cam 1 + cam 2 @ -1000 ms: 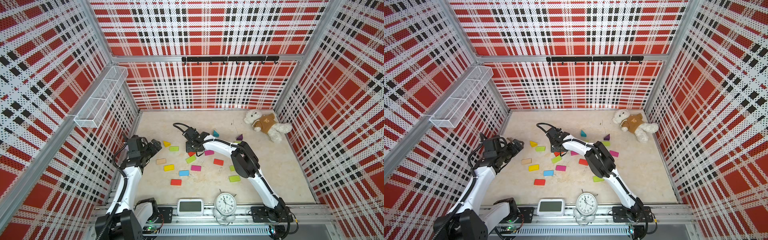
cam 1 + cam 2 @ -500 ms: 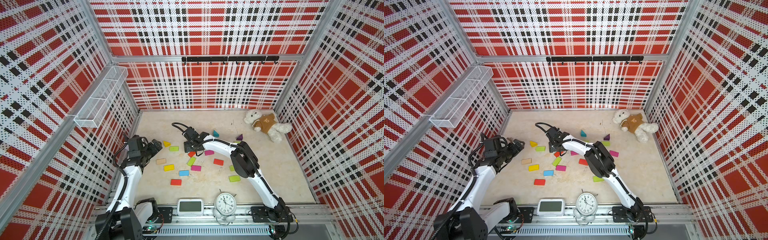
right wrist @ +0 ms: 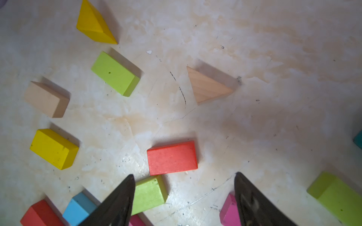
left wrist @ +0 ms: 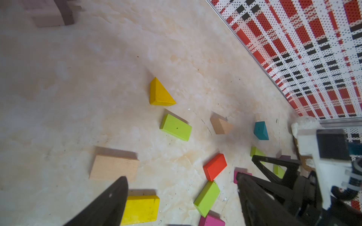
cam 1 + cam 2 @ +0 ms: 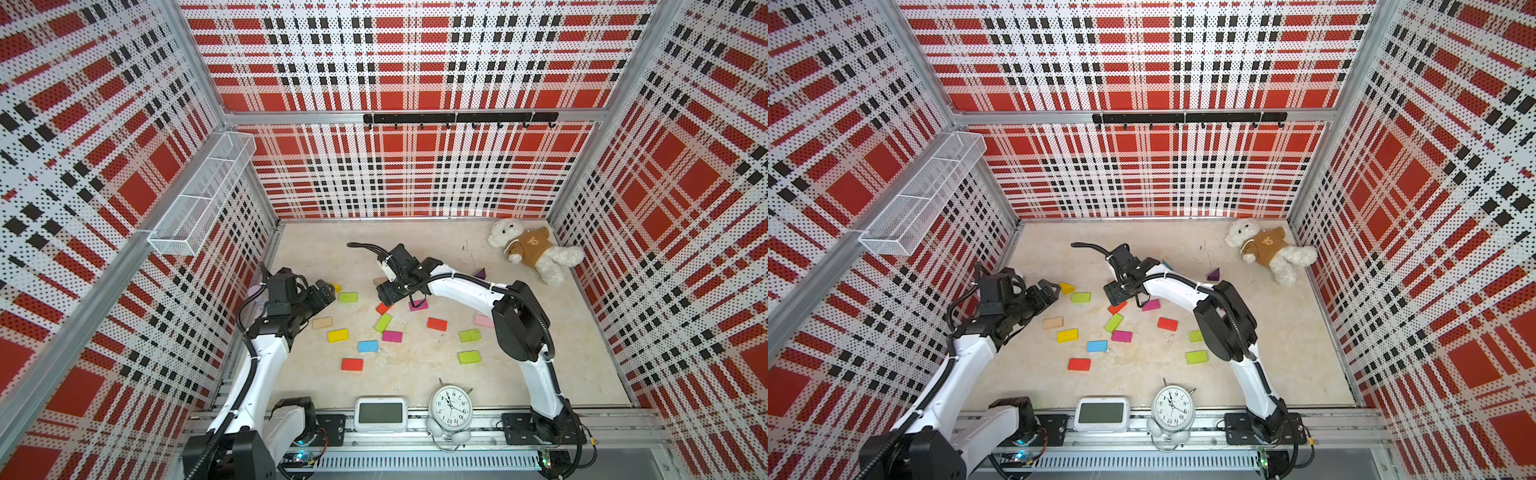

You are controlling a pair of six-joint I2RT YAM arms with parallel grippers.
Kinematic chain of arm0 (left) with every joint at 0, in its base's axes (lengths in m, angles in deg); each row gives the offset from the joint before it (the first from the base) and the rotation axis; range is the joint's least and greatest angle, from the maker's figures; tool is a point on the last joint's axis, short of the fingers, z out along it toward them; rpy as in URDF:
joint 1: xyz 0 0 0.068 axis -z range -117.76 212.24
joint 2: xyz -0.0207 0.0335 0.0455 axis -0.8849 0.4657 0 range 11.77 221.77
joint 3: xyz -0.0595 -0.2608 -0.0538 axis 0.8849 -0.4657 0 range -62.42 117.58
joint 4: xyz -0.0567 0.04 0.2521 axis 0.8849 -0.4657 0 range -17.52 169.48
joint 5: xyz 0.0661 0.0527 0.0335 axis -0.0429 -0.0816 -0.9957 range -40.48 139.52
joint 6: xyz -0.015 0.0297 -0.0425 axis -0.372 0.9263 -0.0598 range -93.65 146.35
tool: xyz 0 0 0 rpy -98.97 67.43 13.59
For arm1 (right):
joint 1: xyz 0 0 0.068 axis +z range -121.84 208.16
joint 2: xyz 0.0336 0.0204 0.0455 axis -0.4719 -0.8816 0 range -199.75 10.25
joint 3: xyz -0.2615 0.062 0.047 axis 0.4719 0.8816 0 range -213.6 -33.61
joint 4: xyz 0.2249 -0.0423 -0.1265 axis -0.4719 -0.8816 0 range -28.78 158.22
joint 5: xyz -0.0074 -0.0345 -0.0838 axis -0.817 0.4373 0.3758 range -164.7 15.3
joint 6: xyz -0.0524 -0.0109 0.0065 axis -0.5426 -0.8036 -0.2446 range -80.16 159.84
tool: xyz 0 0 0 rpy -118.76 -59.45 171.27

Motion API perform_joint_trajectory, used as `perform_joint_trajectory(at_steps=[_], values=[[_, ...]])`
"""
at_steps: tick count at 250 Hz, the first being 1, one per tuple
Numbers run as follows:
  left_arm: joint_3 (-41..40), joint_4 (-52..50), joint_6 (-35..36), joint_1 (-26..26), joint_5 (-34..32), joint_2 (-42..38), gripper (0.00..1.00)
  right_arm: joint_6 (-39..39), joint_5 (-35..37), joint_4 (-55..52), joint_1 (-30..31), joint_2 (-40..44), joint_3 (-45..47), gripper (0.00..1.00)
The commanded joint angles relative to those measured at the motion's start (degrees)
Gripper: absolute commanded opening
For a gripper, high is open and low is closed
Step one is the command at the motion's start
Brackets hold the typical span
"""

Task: Assemble a carrot with building blocks
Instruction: Assemble the building block at the center of the board.

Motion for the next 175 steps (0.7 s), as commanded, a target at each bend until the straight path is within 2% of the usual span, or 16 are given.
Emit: perform_joint_trajectory(at_steps=[1, 58, 175], values=[[-0.51, -2.37, -1.0, 0.72, -3.28, -1.83, 0.9, -6.66, -2.68, -0.9, 0.32, -2.47, -1.03, 0.82], [0.19, -4.7, -0.82, 0.65, -5.46, -3.6, 0.91, -8.62, -3.82, -1.75, 0.51, -5.27, -2.37, 0.83], [0.46, -4.11, 0.04, 0.08, -5.03, -1.55, 0.91, -8.78, -0.31, -2.53, 2.56, -8.62, -5.14, 0.84]])
